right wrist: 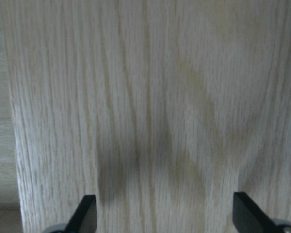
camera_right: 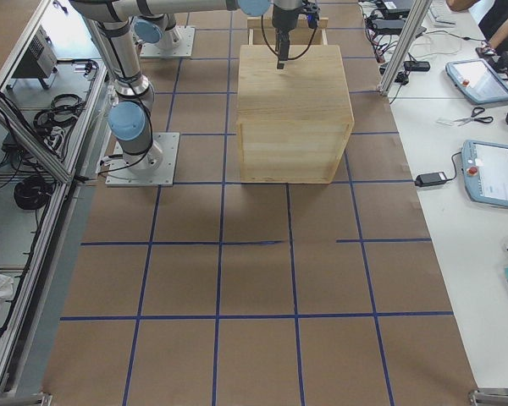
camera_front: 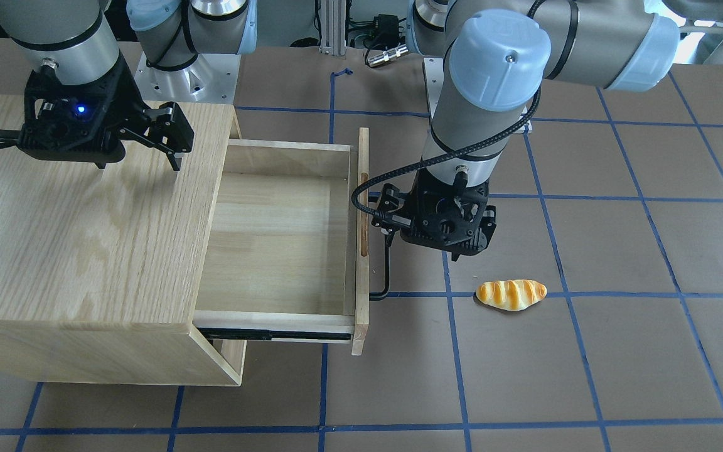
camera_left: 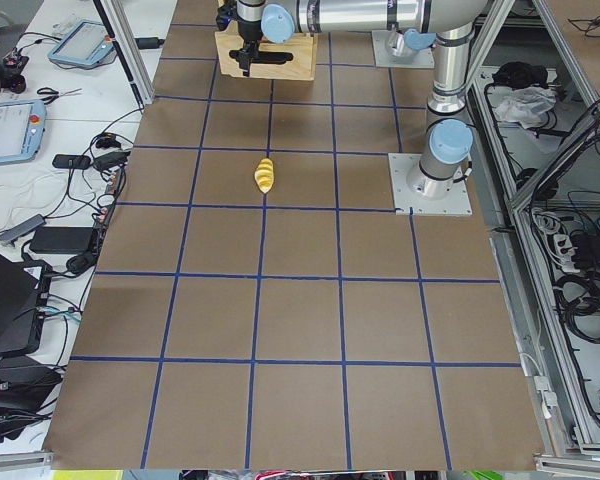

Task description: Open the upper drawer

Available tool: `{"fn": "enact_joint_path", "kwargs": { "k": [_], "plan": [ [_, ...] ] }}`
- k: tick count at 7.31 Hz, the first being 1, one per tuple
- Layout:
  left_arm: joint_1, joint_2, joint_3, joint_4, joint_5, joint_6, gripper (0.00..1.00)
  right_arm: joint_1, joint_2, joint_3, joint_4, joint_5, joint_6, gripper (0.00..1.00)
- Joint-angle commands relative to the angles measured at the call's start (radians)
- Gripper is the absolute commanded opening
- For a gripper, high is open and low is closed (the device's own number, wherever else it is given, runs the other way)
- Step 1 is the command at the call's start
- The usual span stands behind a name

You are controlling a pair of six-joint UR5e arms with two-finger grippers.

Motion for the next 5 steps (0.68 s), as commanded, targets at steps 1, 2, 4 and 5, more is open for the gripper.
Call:
{"fn": "enact_joint_path", "kwargs": {
  "k": [1,2,4,5],
  "plan": [
    [0.048,0.069,0.022,-0.135,0.006,-0.002,1.0,-0.001,0.0,0.001,0.0,0.0,-0.001,1.0],
    [0.095,0.093,0.018,-0.162,0.006,0.01,1.0,0.0,0.0,0.0,0.0,0.0,0.0,1.0],
    [0.198,0.149,0.004,-0.22,0.007,0.05,1.0,0.0,0.0,0.001,0.0,0.0,-0.001,1.0],
    [0.25,0.163,-0.003,-0.237,0.006,0.062,1.0,0.0,0.0,0.0,0.0,0.0,0.0,1.0]
  ]
}}
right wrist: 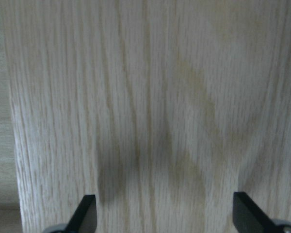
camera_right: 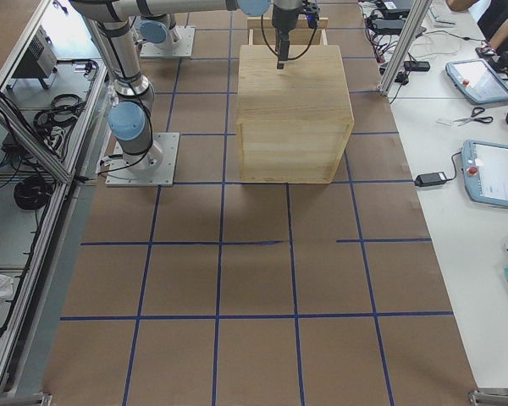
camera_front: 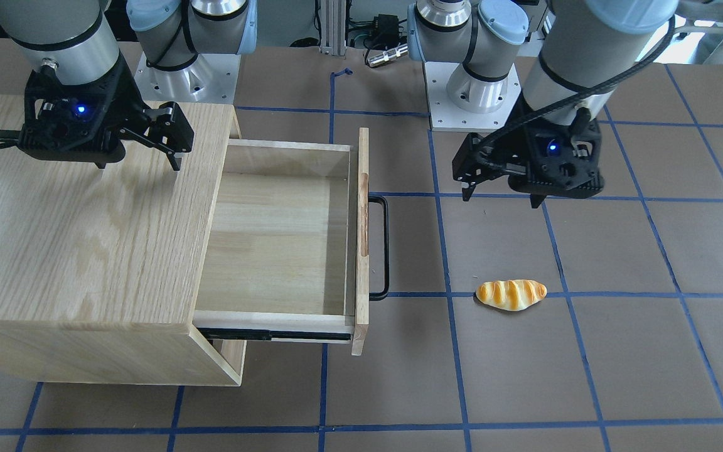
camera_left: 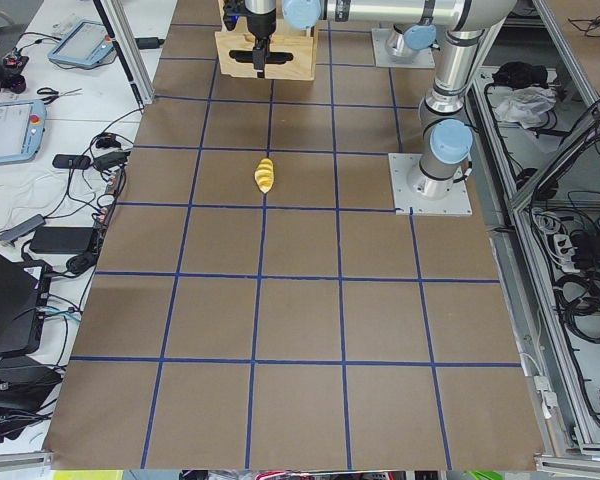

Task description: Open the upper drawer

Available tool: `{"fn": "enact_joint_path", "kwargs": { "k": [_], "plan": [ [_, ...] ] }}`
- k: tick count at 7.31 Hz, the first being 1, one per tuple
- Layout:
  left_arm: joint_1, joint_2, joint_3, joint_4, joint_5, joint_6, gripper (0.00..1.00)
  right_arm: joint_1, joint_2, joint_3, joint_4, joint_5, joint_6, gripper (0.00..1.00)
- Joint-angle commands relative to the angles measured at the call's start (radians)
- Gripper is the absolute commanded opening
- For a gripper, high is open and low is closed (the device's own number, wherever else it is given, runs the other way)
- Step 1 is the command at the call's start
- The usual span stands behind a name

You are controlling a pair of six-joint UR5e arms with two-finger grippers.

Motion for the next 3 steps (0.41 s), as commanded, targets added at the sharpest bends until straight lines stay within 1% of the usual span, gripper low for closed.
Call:
{"fn": "enact_joint_path", "kwargs": {
  "k": [1,3],
  "plan": [
    [0.087,0.025,-0.015,-0.028,-0.005,0.024,1.0,0.0,0.0,-0.001,0.0,0.0,0.0,1.0],
    [0.083,0.04,-0.039,-0.026,-0.003,0.028,1.0,-0.001,0.0,-0.001,0.0,0.0,0.001,1.0]
  ]
}}
